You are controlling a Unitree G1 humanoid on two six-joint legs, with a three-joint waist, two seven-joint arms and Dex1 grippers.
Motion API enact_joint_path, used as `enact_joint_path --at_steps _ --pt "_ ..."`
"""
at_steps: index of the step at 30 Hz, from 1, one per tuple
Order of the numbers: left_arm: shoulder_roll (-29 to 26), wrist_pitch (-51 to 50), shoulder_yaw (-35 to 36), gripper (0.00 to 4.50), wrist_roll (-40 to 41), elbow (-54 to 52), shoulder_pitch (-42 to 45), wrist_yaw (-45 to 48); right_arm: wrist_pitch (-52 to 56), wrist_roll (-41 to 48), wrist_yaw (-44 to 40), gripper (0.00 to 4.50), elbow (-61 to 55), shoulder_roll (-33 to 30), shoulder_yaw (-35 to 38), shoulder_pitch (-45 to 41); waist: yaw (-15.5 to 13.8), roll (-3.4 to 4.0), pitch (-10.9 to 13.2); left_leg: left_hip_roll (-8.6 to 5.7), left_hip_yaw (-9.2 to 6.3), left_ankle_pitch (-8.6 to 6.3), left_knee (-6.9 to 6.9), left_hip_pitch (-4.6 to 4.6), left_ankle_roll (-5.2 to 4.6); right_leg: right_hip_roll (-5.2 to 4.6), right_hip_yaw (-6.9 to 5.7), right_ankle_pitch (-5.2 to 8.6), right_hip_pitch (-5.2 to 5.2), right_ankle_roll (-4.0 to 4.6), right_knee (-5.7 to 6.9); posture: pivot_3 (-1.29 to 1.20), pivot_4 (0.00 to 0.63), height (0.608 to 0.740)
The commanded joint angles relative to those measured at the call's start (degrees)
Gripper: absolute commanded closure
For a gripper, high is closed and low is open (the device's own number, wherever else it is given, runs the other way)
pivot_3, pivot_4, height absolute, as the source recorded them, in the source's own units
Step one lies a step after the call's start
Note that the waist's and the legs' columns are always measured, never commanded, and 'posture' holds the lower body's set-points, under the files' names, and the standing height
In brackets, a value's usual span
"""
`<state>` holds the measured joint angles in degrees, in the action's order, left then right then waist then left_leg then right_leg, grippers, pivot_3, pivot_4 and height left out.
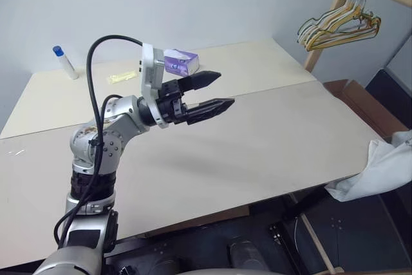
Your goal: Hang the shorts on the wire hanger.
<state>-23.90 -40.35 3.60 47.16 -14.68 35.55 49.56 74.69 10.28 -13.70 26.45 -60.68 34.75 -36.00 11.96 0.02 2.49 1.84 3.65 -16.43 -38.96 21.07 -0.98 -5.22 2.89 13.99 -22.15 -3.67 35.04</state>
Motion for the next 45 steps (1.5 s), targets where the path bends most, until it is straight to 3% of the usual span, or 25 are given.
enact_joint_path --at_steps 1,6,8,9,15,27,36,45 --pt "0.3 -0.7 1.1 0.0 1.8 -2.8 -0.3 -2.0 -2.7 0.1 1.1 3.56 -4.8 -0.7 3.7 0.8 -0.1 -0.1 0.2 0.0 0.0 0.0 0.0 0.0 0.0 0.01 0.0 0.0 0.0 0.0 0.01 -0.22 0.102 0.74" --pt "1.0 -0.9 1.0 0.0 2.8 -4.4 -2.2 -4.1 -3.6 -0.4 3.7 3.56 -8.2 1.1 8.6 3.2 -0.1 -0.29 1.5 -0.05 -0.02 0.02 -0.01 0.01 -0.05 0.04 0.15 0.0 0.04 -0.01 0.0 -0.23 0.129 0.74" --pt "1.1 -0.9 0.8 0.0 3.1 -5.0 -2.9 -4.8 -2.1 -0.3 3.4 3.56 -8.7 0.7 8.9 4.7 -0.1 -0.18 1.9 -0.06 0.0 0.01 0.0 0.03 -0.07 0.03 0.21 0.01 0.04 -0.02 -0.01 -0.24 0.135 0.74" --pt "1.2 -0.8 0.8 0.0 3.2 -5.2 -3.2 -5.1 -1.1 -0.1 3.2 3.33 -9.3 0.8 9.4 5.5 -0.1 -0.26 2.2 -0.08 0.01 0.01 0.0 0.04 -0.07 0.03 0.23 0.0 0.02 -0.03 -0.02 -0.24 0.139 0.74" --pt "1.5 -0.4 0.5 0.0 3.5 -5.6 -3.9 -5.8 -0.8 0.2 3.7 3.33 -10.7 1.3 11.0 6.7 -0.1 -0.32 3.0 -0.08 0.04 -0.01 0.0 0.08 -0.11 0.02 0.27 -0.01 -0.03 -0.06 -0.04 -0.24 0.135 0.74" --pt "0.3 1.1 1.1 0.0 1.7 -4.8 -2.7 -5.8 -7.7 1.9 4.0 3.33 -17.7 7.7 17.5 10.5 -0.1 -0.19 2.8 -0.09 0.06 -0.01 0.0 0.11 -0.11 0.03 0.28 -0.03 -0.04 -0.14 -0.03 -0.21 0.05 0.74" --pt "-2.0 1.7 1.7 0.0 1.4 -4.8 -2.7 -5.7 -14.4 0.9 4.8 3.33 -21.4 10.8 12.7 15.0 -0.1 -0.05 2.3 -0.12 0.16 0.0 -0.05 0.09 -0.09 0.01 0.41 -0.1 -0.06 -0.26 0.02 -0.18 0.025 0.74" --pt "-1.9 1.7 1.4 0.0 1.2 -4.4 -1.9 -6.1 -15.6 0.8 10.2 3.33 -17.7 11.6 15.3 11.8 -0.2 -0.02 1.7 -0.13 0.16 0.01 -0.06 0.08 -0.09 0.01 0.41 -0.12 -0.06 -0.27 0.0 -0.17 0.008 0.74"
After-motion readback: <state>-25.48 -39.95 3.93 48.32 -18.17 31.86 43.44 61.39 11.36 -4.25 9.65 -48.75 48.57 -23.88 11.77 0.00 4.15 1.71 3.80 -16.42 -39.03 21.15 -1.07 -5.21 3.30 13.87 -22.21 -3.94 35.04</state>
